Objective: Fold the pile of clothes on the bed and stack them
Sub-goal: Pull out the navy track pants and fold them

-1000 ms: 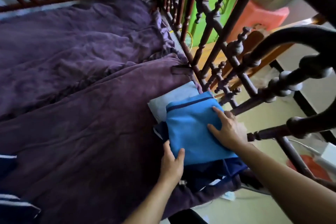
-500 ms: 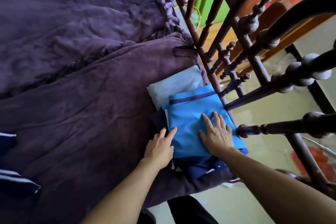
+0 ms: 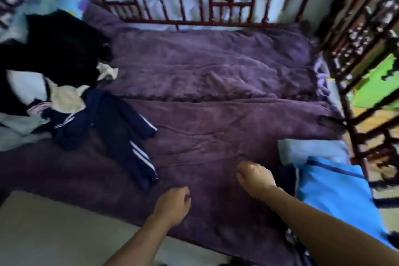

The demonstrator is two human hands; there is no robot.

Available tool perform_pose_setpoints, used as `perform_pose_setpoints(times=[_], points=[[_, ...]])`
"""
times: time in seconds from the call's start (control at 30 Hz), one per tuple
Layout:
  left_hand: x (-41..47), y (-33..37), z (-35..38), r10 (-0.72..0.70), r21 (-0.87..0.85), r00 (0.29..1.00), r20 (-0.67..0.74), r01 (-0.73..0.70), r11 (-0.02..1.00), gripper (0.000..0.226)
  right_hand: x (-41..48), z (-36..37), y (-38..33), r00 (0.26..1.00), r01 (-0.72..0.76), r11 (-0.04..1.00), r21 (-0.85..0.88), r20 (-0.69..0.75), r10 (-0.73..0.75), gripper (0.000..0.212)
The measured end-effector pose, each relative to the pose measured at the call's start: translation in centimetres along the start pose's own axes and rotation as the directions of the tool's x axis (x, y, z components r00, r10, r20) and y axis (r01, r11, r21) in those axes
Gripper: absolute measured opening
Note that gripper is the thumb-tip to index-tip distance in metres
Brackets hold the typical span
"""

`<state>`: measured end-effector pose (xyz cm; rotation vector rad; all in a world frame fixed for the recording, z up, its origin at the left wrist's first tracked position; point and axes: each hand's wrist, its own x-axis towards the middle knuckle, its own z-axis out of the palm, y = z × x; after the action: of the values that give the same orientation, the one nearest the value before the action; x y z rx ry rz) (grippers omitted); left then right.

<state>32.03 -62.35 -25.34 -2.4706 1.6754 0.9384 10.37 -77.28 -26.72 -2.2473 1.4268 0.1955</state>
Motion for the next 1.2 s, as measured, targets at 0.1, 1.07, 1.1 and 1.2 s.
perform_pose_setpoints(times=[0.1,1.07,1.1,1.2], points=[[-3.6,-7.6,-2.9,-0.119,-0.046,0.99,-0.071,0.116,0.992,0.025,0.7,1.5,-8.1,0.993,0.1,0.992,-0.081,0.07,-0.095,0.025],[-6.3,-53.7,-26.4,-0.4,-0.315,0.881,-0.252,0.316,0.895,0.021,19.7,10.7,-57.4,0.903,0.292,0.955,-0.051,0.344,-0.257,0.027],[-5.3,-55.1,-26.9,-0.398,-0.313,0.884,-0.244,0.317,0.895,0.021,20.7,11.3,-58.6,0.901,0.27,0.962,-0.042,0.363,-0.238,0.026],[-2.2,-58.9,-28.5,-0.415,-0.304,0.879,-0.236,0.338,0.891,0.02,23.9,13.0,-62.0,0.888,0.241,0.97,-0.02,0.408,-0.212,0.026]])
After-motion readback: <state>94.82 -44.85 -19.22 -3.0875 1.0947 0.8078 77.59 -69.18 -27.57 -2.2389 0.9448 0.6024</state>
